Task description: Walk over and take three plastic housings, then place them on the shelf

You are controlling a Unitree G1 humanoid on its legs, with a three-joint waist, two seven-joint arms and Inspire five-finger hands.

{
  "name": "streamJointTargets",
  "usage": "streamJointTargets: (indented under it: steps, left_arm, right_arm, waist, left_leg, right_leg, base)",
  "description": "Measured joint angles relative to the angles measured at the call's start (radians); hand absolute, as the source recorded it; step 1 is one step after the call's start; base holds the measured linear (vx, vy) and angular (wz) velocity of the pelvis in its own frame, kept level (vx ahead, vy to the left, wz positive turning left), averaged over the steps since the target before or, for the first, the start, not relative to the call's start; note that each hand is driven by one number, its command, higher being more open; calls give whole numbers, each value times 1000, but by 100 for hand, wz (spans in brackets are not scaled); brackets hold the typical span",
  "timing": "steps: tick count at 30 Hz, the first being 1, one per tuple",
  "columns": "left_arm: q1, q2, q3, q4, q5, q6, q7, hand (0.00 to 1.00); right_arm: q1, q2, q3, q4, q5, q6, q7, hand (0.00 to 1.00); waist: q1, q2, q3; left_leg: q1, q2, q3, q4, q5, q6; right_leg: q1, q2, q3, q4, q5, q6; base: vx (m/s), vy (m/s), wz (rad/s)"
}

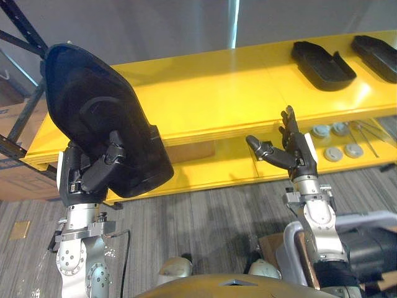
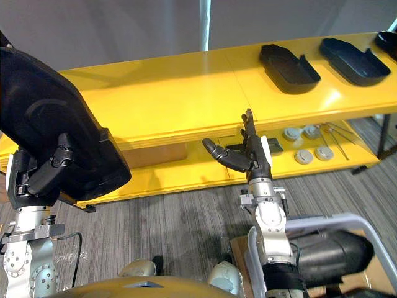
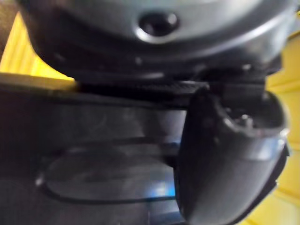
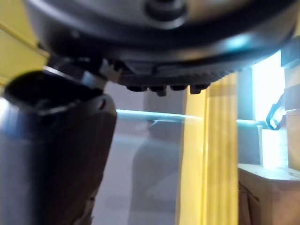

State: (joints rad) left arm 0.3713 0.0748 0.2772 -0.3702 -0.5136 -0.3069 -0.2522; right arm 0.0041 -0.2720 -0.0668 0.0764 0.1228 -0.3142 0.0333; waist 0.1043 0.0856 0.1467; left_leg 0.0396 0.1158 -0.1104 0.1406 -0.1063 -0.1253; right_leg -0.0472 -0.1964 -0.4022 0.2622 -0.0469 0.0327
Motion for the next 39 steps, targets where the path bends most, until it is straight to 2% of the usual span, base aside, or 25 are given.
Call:
streamJointTargets:
  steps: [1, 3, 4, 5, 6, 8, 9, 10, 11, 13, 14, 15, 17, 18, 19, 21, 24, 28, 32, 34, 39]
  left_arm:
    - [1, -2, -15, -11, 0, 0, -9, 0]
    - [1, -5, -37, -15, 0, -1, -15, 0]
    - [3, -11, -43, -15, 0, 0, -13, 0]
    - [4, -19, -43, -15, -1, 0, -14, 0]
    - [5, -35, -44, -15, -12, 0, -13, 0]
    - [14, -50, -46, -15, -34, 0, -14, 0]
    - [12, -54, -52, -14, -31, 0, -13, 0]
    - [8, -53, -70, -14, -26, 0, -13, 0]
    - [5, -53, -80, -14, -24, 0, -15, 0]
    - [-18, -53, -121, -7, 6, 2, -21, 0]
    - [-23, -53, -137, -7, 18, 6, -29, 0]
    - [-25, -48, -145, -5, 16, 11, -34, 0]
    - [-54, 1, -152, 2, 16, 51, -32, 0]
    - [-76, 30, -153, 6, 16, 75, -23, 0]
    - [-91, 54, -152, 9, 15, 103, -10, 0]
    - [-102, 69, -148, 9, 14, 139, 4, 0]
    - [-138, 74, -150, 10, 15, 189, 51, 0]
    - [-251, 86, -154, 59, 8, 247, 146, 0]
    - [-379, 116, -142, 163, -71, 257, 248, 0]
    - [-481, 159, -108, 258, -166, 284, 288, 0]
    - [-664, 300, -89, 475, -193, 338, 376, 0]
  right_arm:
    - [-6, 2, -3, 0, 12, 0, -2, 100]
    - [-17, 7, 0, 0, 24, 0, -4, 100]
    - [-20, 23, 6, 0, 41, -3, 2, 100]
    - [-21, 32, 11, 0, 49, -7, 3, 100]
    - [-19, 49, 21, 1, 51, -7, 3, 100]
    - [-5, 61, 36, 2, 47, -7, 8, 100]
    - [3, 74, 33, 1, 47, -9, 4, 100]
    - [4, 81, 29, 1, 47, -10, -2, 100]
    - [5, 87, 25, 1, 47, -10, -6, 100]
    - [25, 91, 16, 1, 45, -17, -41, 100]
    - [30, 84, 19, 1, 43, -26, -51, 100]
    - [30, 83, 21, 2, 43, -28, -56, 100]
    - [43, 101, 43, -10, 44, -35, -66, 100]
    - [49, 116, 46, -17, 45, -41, -61, 100]
    - [64, 135, 48, -31, 48, -41, -53, 100]
    - [105, 155, 51, -76, 48, -41, -33, 100]
    - [151, 157, 58, -129, 43, -41, -7, 100]
    - [191, 152, 58, -133, 48, -25, 9, 100]
    - [236, 149, 67, -133, 87, -2, 53, 100]
    - [250, 148, 95, -133, 121, 26, 98, 100]
    - [258, 121, 175, -132, 130, 62, 148, 100]
  waist:
    - [-1, -1, 0]
    - [3, -15, 3]
    - [10, -26, 6]
    - [11, -23, 9]
    - [14, -9, 18]
    - [5, -3, 20]
    - [-6, -2, 18]
    - [-27, 8, 15]
    - [-33, 11, 16]
    - [-42, 10, 15]
    - [-45, 27, 9]
    - [-48, 37, 4]
    - [-62, -13, -3]
    - [-64, -39, 0]
    - [-71, -55, 1]
    - [-86, -64, -4]
    - [-111, -64, -6]
    - [-146, -59, -11]
    - [-167, -58, -14]
    - [-177, -56, -16]
    - [-194, -57, -18]
  left_leg:
    - [10, 14, 40, 10, 6, 8]
    - [-16, 13, 78, 107, 0, 18]
    - [-63, 12, 93, 226, -15, 37]
    - [-88, 15, 102, 289, -22, 37]
    - [-116, 27, 112, 388, -26, 37]
    - [-126, 55, 149, 435, -27, 39]
    - [-120, 78, 201, 395, -57, 62]
    - [-122, 99, 234, 335, -64, 61]
    - [-123, 105, 244, 306, -63, 60]
    - [-112, 94, 238, 176, -27, 38]
    - [-87, 88, 231, 96, 69, 32]
    - [-68, 85, 239, 82, 63, -16]
    - [-42, 22, 302, 48, 53, 12]
    - [-25, -4, 338, 25, 56, 24]
    - [-9, -20, 361, 10, 54, 31]
    - [7, -30, 387, 2, 46, 38]
    - [23, -31, 416, -20, 45, 36]
    - [49, -16, 454, -49, 51, 26]
    - [73, -15, 480, -79, 60, 22]
    - [75, -11, 493, -96, 70, 20]
    - [77, -4, 514, -118, 89, 16]
  right_leg:
    - [34, 9, -22, -2, -7, -8]
    - [73, 10, -34, -16, -27, 1]
    - [107, 13, -33, -48, -42, 17]
    - [125, 17, -32, -66, -44, 21]
    - [159, 32, -31, -96, -42, 23]
    - [196, 38, -33, -134, -38, 25]
    - [203, 39, -42, -150, -38, 21]
    - [206, 37, -43, -161, -37, 23]
    - [207, 29, -43, -163, -35, 27]
    - [204, -11, -23, -155, -30, 56]
    - [190, -24, 10, -143, -29, 89]
    - [185, -32, 34, -139, -27, 103]
    - [172, -90, 93, -171, 2, 140]
    - [167, -115, 120, -188, 21, 146]
    - [167, -128, 138, -206, 44, 149]
    - [160, -137, 140, -214, 62, 163]
    - [147, -131, 152, -215, 69, 167]
    - [131, -110, 185, -216, 78, 161]
    - [123, -103, 204, -217, 83, 157]
    - [114, -93, 214, -231, 99, 145]
    - [93, -80, 229, -235, 105, 143]
  base:
    - [218, -188, 57]
    - [153, -159, 34]
    - [63, -102, 4]
    - [80, -95, -2]
    - [44, -27, -11]
    - [31, -7, -3]
    - [22, 52, 22]
    - [29, 81, 24]
    - [32, 143, 10]
    - [46, 212, -25]
    - [56, 261, -56]
    - [105, 406, -73]
    - [109, 351, -61]
    - [112, 276, -58]
    - [93, 215, -50]
    - [61, 111, -39]
    - [52, 37, -33]
    - [14, -20, -26]
    - [-18, -3, -21]
    - [-43, -3, -17]
    - [-47, -23, -11]
